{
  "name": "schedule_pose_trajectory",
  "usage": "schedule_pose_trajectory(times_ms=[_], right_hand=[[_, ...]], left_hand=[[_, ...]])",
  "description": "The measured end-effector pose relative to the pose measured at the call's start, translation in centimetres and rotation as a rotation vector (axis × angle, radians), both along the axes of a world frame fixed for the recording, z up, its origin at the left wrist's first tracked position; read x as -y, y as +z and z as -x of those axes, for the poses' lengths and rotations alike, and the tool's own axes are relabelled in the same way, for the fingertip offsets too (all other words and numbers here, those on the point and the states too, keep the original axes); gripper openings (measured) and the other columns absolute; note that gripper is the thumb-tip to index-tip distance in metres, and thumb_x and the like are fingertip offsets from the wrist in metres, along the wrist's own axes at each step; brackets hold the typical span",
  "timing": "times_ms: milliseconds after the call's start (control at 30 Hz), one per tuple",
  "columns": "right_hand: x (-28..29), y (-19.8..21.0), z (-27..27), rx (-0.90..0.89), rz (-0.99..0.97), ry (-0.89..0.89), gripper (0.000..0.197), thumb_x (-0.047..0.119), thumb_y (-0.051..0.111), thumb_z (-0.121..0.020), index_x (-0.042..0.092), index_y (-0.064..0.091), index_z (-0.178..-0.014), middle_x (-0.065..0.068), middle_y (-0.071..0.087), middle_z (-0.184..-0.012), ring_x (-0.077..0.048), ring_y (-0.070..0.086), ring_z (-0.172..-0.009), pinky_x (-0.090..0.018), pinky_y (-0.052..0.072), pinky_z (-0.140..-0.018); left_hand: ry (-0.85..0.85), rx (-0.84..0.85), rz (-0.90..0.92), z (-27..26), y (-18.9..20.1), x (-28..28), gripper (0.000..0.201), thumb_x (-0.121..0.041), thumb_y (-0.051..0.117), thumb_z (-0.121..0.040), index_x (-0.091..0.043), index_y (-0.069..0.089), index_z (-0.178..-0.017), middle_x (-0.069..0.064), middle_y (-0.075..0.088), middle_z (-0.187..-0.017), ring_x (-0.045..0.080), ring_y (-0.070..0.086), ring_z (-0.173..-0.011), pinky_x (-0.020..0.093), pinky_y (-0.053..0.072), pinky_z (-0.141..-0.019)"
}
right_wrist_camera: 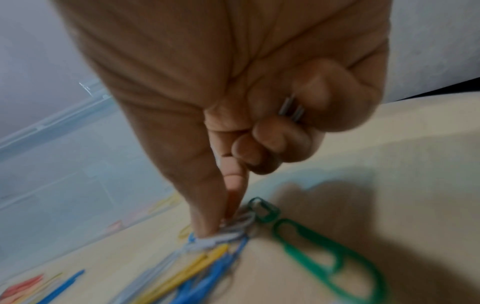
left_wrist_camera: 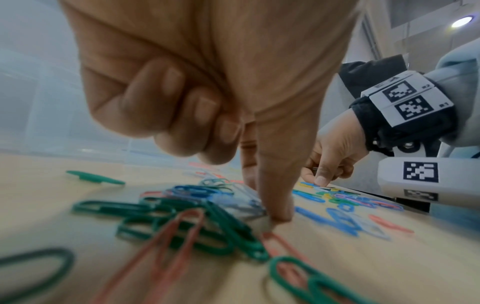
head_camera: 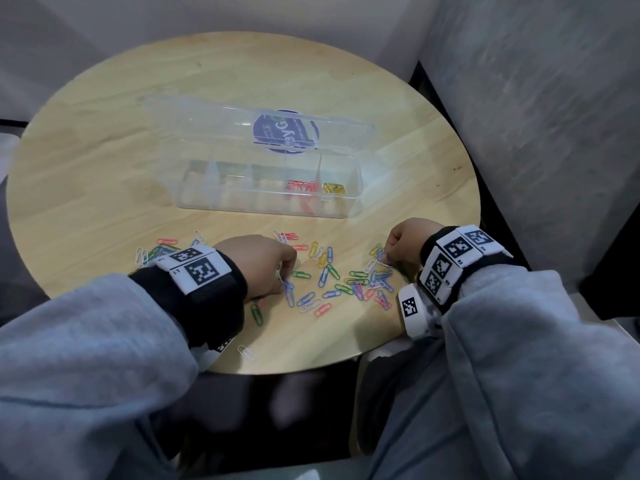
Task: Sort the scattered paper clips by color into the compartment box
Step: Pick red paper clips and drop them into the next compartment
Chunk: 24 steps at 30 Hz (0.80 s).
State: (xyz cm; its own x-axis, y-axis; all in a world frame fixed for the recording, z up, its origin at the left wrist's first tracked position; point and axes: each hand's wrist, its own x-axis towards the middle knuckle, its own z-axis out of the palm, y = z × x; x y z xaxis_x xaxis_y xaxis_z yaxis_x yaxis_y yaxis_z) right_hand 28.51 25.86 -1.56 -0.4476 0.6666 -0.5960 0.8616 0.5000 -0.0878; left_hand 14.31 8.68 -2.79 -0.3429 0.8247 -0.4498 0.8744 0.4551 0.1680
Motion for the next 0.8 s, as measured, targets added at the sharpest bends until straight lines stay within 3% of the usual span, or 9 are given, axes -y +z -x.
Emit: schedule_pose_trajectory(times_ms=[100,167,233,300,433,567,700,800], right_hand=[[-0.9,0.4,-0.3,-0.035,-0.004,-0.008,0.014,0.014,0.068,-0.081,0.019,0.058,-0.072,0.001,0.06,-0.076,-0.019,0.054,-0.083,-0.025,0.043,-0.067],[-1.0,0.5,-0.5,-0.032,-0.008,0.007,0.012,0.013,0.07,-0.079,0.02,0.059,-0.078,0.006,0.055,-0.071,-0.017,0.052,-0.08,-0.021,0.038,-0.057],[-0.8,0.3,-0.6,0.005,-0.021,0.04,0.015,0.016,0.072,-0.078,0.02,0.058,-0.084,0.006,0.053,-0.074,-0.017,0.051,-0.082,-0.019,0.034,-0.055],[-0.5,-0.2,-0.5,0.028,-0.052,0.064,0.017,0.02,0.071,-0.079,0.021,0.055,-0.079,0.004,0.055,-0.078,-0.017,0.052,-0.081,-0.019,0.034,-0.055],[-0.4,-0.9,0.2,0.034,-0.046,0.076,0.027,0.022,0.072,-0.078,0.02,0.051,-0.061,0.004,0.053,-0.065,-0.02,0.054,-0.078,-0.022,0.04,-0.059],[-0.4,-1.0,0.5,0.048,-0.027,0.078,0.012,0.022,0.072,-0.077,0.013,0.065,-0.08,-0.005,0.062,-0.081,-0.022,0.057,-0.081,-0.03,0.047,-0.076],[-0.7,-1.1,0.3,0.037,-0.009,0.065,0.016,0.021,0.073,-0.076,0.01,0.07,-0.087,-0.007,0.063,-0.082,-0.022,0.056,-0.078,-0.029,0.047,-0.075],[-0.8,-0.3,0.3,0.028,0.018,0.053,0.011,0.022,0.073,-0.076,0.013,0.066,-0.077,-0.003,0.06,-0.073,-0.02,0.055,-0.074,-0.025,0.044,-0.066]], left_hand=[[-0.006,-0.027,0.014,0.2,0.2,-0.1,0.018,-0.03,0.063,-0.083,-0.025,0.047,-0.09,-0.013,0.038,-0.066,0.017,0.046,-0.072,0.022,0.023,-0.048],[0.003,-0.028,0.04,0.3,0.5,0.0,0.016,-0.03,0.063,-0.083,-0.025,0.048,-0.087,-0.012,0.041,-0.064,0.011,0.044,-0.057,0.023,0.024,-0.047],[0.011,-0.024,0.06,0.4,0.6,0.0,0.014,-0.031,0.063,-0.084,-0.024,0.051,-0.085,-0.01,0.043,-0.062,0.004,0.038,-0.048,0.022,0.024,-0.045],[0.008,-0.021,0.077,0.4,0.7,0.0,0.013,-0.032,0.063,-0.084,-0.023,0.053,-0.084,-0.01,0.044,-0.06,0.003,0.037,-0.047,0.021,0.025,-0.045],[0.014,-0.013,0.103,0.3,0.6,-0.3,0.011,-0.031,0.063,-0.085,-0.025,0.054,-0.082,-0.011,0.045,-0.061,0.002,0.039,-0.05,0.022,0.025,-0.046],[0.014,0.012,0.098,0.5,0.4,-0.3,0.01,-0.031,0.064,-0.084,-0.025,0.055,-0.081,-0.011,0.047,-0.062,0.003,0.041,-0.052,0.021,0.026,-0.046],[0.082,0.171,0.074,1.4,0.5,0.0,0.016,-0.029,0.066,-0.081,-0.023,0.056,-0.071,-0.007,0.055,-0.06,0.01,0.049,-0.053,0.02,0.033,-0.048],[0.18,0.357,-0.039,2.6,1.1,0.0,0.015,-0.025,0.067,-0.082,-0.022,0.057,-0.07,-0.008,0.055,-0.061,0.009,0.047,-0.055,0.021,0.037,-0.052]])
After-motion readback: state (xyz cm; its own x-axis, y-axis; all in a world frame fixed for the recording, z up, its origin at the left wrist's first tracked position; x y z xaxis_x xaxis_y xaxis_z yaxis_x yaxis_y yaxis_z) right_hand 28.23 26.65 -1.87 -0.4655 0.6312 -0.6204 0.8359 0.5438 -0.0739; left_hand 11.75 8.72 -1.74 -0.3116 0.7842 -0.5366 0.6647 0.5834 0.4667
